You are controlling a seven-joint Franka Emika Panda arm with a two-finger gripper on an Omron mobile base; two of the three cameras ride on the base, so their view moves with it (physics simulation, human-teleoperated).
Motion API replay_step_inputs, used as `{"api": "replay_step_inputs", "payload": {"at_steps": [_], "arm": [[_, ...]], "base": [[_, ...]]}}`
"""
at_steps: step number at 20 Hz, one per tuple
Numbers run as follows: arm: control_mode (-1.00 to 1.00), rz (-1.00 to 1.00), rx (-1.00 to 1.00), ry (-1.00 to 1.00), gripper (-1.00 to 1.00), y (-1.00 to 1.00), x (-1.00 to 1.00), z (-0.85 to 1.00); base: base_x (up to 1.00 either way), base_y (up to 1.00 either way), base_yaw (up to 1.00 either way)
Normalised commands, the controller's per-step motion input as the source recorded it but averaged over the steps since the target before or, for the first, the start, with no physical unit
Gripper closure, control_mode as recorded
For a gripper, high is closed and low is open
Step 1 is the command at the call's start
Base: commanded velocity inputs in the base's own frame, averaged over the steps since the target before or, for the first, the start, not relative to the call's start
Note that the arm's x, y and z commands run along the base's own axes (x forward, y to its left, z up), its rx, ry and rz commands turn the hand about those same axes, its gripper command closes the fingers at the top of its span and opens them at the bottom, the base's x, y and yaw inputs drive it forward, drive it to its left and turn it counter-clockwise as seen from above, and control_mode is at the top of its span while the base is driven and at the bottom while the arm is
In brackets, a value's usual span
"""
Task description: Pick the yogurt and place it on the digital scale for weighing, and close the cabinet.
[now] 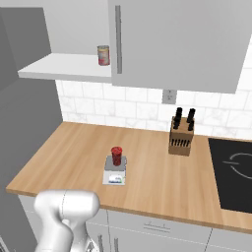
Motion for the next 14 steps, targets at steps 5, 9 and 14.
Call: {"api": "replay_step_inputs", "payload": {"at_steps": [5,9,14], "arm": [[-1.00,-0.05,-0.26,-0.10,-1.00,0.97,-0.43,-0.03],[-1.00,0.00,-0.21,0.00,-1.00,1.00,-0.11,-0.02],[-1.00,0.00,-0.19,0.00,-1.00,0.77,0.15,-0.01]], "base": [[0.00,0.00,0.00],[0.00,0.00,0.00],[0.00,0.00,0.00]]}}
